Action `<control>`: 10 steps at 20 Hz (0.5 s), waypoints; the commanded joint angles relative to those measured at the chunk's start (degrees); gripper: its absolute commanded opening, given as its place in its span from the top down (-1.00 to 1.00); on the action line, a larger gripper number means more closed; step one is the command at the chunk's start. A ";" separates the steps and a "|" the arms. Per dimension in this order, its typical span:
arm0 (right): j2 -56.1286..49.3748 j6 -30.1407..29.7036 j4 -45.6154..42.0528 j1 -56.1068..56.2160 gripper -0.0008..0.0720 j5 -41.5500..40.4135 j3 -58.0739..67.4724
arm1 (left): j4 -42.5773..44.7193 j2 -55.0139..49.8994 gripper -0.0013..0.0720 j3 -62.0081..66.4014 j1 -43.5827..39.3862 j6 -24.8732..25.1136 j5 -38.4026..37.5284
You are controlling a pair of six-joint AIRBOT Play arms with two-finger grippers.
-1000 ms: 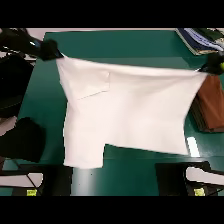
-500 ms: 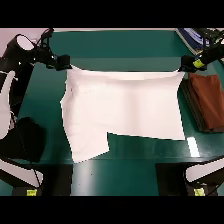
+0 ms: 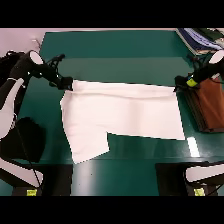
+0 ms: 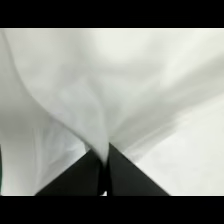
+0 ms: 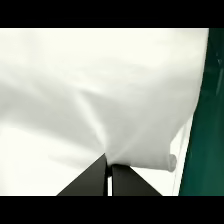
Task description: Fold the shirts.
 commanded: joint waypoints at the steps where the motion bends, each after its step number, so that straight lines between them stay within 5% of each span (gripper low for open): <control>1: 0.94 -0.11 2.45 0.00 0.51 -2.40 -5.68 | 0.28 0.02 0.11 -3.58 0.04 -3.04 1.03; 2: 0.98 -0.11 3.17 0.00 0.10 -2.10 -5.46 | 0.33 0.48 -0.63 -3.52 0.04 -4.20 0.57; 6: 8.85 -3.19 2.56 -0.17 0.11 -0.83 -6.51 | 9.40 8.66 -0.67 -7.21 0.04 -9.01 -4.24; 10: 20.55 -3.19 2.60 -1.07 0.11 1.51 -13.62 | 10.91 24.41 -0.67 -27.80 0.02 -9.44 -3.58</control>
